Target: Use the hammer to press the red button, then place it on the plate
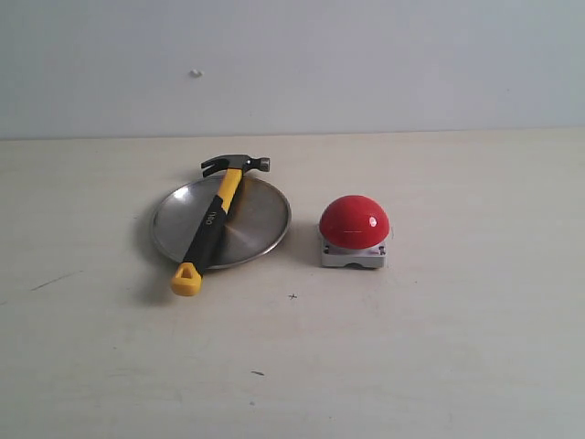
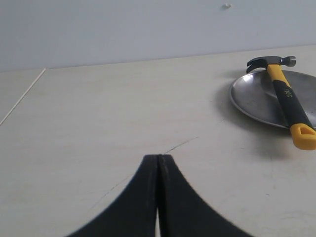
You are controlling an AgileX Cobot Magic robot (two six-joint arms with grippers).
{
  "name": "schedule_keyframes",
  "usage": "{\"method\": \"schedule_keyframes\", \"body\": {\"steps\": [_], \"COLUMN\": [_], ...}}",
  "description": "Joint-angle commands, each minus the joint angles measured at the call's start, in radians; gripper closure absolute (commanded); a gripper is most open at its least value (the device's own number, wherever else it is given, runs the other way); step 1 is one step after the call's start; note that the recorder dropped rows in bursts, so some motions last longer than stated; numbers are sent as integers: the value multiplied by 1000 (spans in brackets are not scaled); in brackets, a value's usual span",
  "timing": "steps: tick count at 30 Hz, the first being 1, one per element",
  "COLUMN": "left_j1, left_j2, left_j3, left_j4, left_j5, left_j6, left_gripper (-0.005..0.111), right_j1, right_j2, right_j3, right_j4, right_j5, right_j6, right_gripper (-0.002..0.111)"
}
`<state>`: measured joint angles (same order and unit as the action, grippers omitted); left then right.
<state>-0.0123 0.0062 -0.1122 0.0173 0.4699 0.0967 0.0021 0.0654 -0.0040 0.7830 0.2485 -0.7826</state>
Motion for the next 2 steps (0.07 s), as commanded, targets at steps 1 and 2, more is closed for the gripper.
{"method": "schedule_keyframes", "body": {"steps": [1, 2], "left_j1": [1, 1], "left_j2": [-6, -6], "left_j3": [7, 7], "left_j4": [5, 5], "left_j5": [-4, -4], "left_j6": [0, 0], "left_gripper": [107, 107], "right_j1": [3, 3], "right_j2": [-7, -7], "right_j3": [4, 4], "right_j4": [1, 1], "right_j5": [-4, -4], "right_j6": [2, 2], "right_gripper": [108, 108]}}
